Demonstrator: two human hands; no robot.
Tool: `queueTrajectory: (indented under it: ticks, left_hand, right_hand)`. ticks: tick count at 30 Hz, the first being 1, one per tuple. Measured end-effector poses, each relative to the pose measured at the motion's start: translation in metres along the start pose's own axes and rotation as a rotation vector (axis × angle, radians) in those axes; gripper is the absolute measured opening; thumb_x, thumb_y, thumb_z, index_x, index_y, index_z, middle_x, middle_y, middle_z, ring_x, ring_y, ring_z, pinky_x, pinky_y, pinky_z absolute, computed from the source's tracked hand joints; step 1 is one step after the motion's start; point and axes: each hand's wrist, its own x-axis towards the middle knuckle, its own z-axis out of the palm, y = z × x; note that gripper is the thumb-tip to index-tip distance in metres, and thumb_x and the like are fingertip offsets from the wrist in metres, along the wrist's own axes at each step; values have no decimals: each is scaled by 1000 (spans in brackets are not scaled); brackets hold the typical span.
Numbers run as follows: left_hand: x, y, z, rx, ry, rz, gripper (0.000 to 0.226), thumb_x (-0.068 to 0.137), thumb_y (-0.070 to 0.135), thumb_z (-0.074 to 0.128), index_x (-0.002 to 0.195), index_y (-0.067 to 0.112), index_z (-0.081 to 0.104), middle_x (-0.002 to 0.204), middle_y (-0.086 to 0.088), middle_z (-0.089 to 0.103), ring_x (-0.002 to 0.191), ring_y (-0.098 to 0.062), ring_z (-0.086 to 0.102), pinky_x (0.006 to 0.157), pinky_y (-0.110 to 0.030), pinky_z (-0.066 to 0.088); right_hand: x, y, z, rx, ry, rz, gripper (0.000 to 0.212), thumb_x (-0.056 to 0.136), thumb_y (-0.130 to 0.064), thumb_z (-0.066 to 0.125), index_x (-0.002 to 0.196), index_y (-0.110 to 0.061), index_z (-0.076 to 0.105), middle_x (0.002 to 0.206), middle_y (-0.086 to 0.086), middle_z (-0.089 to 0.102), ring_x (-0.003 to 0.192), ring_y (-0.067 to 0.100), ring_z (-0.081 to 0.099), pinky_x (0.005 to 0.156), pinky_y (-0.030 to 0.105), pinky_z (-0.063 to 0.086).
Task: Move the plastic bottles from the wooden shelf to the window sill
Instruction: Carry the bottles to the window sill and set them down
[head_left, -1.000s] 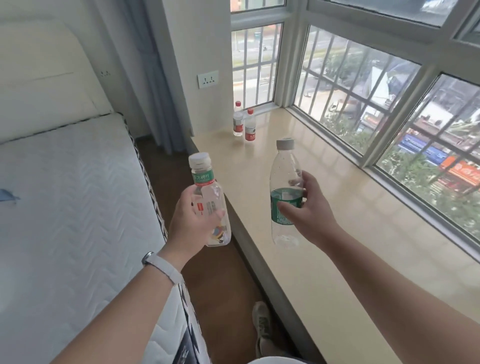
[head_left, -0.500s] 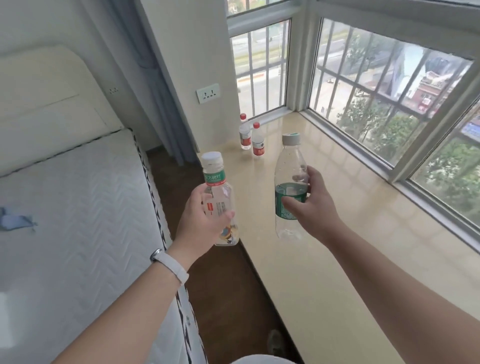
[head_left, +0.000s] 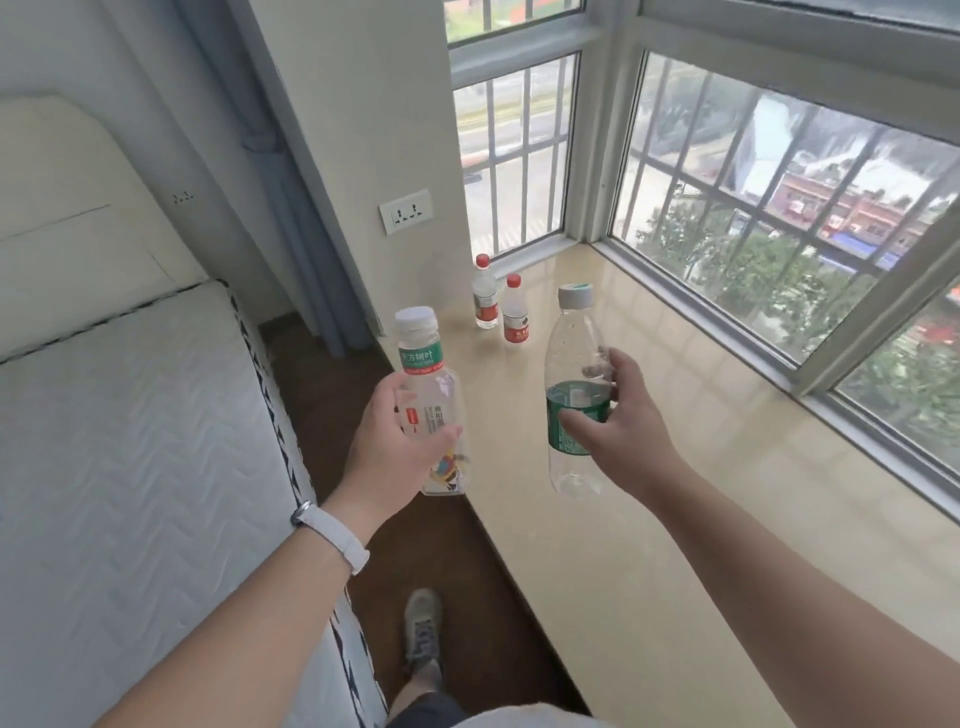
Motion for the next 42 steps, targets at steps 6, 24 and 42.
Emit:
queueTrajectory:
  ticks: [6,24,42]
  left_hand:
    - [95,-21,-36,-83,-113,14,60,74,47,77,123,48,42,121,9,61,111,-14,62,92,-42,56]
    - [278,-52,-58,-108,-372,88,61,78,32,84,123,33,42,115,19,58,107,-1,59,89,-32,51]
    - [358,0,51,136,-519,99,59,71,41,85,105,60,41,118,10,61,106,-12,64,90,-43,54]
  right_hand:
    - [57,-30,50,-23,157,77,85,62,-41,68,140,-34,35,105,-25,55,92,-8,59,83,29,50]
    - [153,-53,113,-74,399,189,70,68,-31,71,129,-41,39,118,-25,55,91,5,65,77,28,51]
    - [238,37,52,87,459,327,66,77,-14,74,122,-41,35,106,-16,58,93,4,61,86,38,53]
